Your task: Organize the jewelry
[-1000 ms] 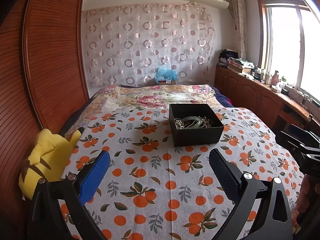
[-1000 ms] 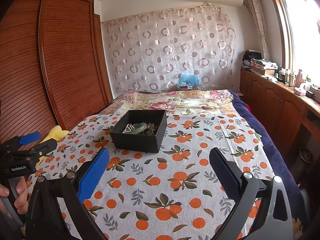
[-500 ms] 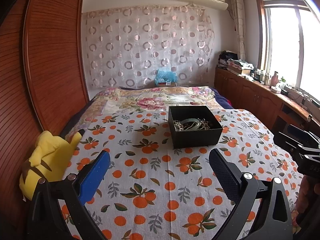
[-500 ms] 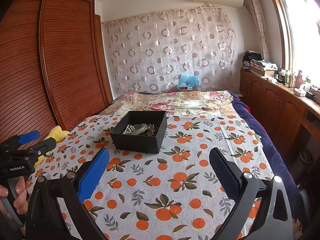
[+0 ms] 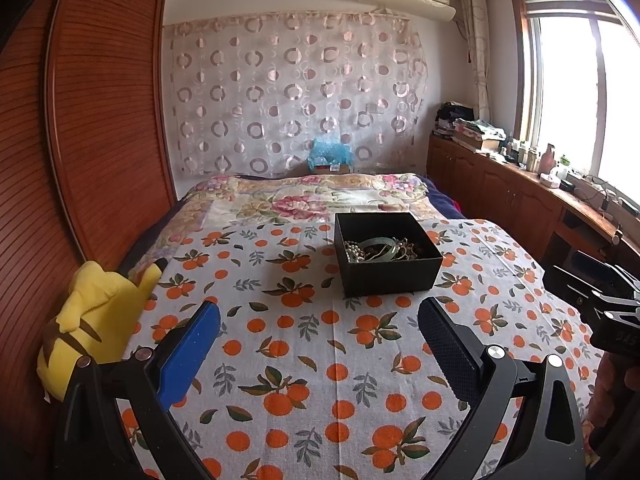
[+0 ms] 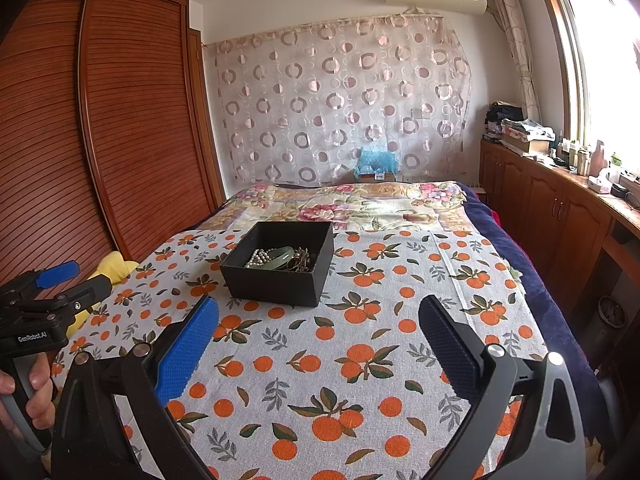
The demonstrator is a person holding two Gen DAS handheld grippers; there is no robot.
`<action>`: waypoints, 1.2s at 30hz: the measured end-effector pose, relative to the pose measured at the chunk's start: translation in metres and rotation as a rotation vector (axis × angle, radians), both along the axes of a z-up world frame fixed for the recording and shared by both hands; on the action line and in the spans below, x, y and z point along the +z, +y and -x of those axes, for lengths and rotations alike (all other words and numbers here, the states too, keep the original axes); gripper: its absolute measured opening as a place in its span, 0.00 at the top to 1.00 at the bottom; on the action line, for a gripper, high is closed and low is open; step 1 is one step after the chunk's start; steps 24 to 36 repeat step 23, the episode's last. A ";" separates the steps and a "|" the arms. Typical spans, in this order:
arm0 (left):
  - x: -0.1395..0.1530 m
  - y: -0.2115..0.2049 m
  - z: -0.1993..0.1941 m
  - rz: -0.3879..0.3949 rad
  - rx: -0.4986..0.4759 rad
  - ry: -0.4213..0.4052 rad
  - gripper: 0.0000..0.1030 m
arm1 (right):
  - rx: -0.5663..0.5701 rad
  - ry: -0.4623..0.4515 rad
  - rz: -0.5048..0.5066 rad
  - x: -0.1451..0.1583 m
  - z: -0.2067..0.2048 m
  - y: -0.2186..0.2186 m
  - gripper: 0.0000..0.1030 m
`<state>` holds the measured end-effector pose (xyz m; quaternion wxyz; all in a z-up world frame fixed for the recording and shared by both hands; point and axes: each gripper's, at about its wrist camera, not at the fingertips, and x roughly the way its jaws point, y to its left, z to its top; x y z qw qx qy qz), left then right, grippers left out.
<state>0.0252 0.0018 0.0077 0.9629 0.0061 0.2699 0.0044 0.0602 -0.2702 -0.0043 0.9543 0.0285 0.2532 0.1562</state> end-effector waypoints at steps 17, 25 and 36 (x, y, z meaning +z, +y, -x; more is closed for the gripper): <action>0.000 0.000 0.001 -0.001 0.000 -0.001 0.07 | 0.001 -0.001 -0.001 -0.001 0.001 0.000 0.02; 0.002 -0.002 0.000 0.003 0.002 0.000 0.07 | 0.001 -0.001 0.000 -0.001 0.001 0.000 0.02; 0.002 -0.002 0.000 0.003 0.002 0.000 0.07 | 0.001 -0.001 0.000 -0.001 0.001 0.000 0.02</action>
